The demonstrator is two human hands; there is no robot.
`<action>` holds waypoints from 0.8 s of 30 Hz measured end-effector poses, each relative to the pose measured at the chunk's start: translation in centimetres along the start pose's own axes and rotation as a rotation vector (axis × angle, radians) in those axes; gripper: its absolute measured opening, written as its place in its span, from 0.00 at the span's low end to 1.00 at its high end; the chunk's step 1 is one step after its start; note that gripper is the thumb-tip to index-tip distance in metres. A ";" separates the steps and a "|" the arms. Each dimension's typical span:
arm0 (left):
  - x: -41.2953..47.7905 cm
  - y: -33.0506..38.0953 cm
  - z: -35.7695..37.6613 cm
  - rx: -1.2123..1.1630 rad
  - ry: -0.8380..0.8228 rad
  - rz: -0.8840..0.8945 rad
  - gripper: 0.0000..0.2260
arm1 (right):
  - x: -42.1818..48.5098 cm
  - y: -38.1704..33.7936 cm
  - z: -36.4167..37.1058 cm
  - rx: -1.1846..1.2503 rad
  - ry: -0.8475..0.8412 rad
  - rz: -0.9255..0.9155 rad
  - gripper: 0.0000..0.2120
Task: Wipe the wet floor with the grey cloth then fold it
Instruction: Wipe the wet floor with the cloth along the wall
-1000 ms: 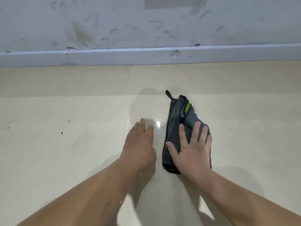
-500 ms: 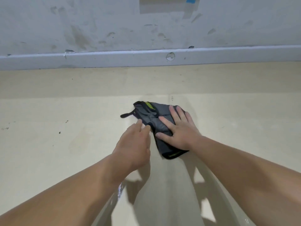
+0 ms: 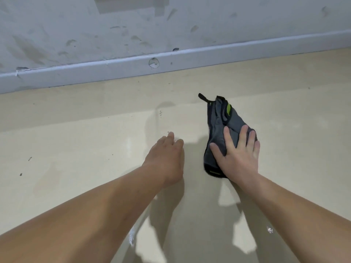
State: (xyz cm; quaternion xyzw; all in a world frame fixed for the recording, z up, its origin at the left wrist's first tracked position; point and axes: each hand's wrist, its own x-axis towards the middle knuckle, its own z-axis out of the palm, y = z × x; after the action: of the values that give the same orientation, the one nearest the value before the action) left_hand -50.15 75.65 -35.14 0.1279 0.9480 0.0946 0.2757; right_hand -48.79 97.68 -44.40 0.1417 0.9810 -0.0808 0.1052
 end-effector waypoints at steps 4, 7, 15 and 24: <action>0.0 0.6 0.5 -0.001 -0.011 0.031 0.32 | -7.5 -0.7 2.0 -0.083 -0.066 -0.098 0.39; -0.2 0.4 0.4 -0.008 -0.003 0.044 0.30 | -11.6 -0.9 3.1 -0.077 -0.067 -0.282 0.37; 0.0 -1.8 -0.4 0.046 0.067 -0.008 0.24 | -4.9 -3.0 0.6 -0.094 -0.252 -0.332 0.43; -1.2 -4.1 -2.5 0.013 0.034 -0.197 0.26 | 7.2 -11.4 -2.5 -0.115 -0.417 -0.231 0.45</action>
State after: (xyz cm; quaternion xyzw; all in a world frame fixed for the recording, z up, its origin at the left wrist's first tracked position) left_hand -51.31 71.12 -33.53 0.0342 0.9611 0.0631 0.2668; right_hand -59.41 89.19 -42.22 0.0027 0.9508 -0.0637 0.3032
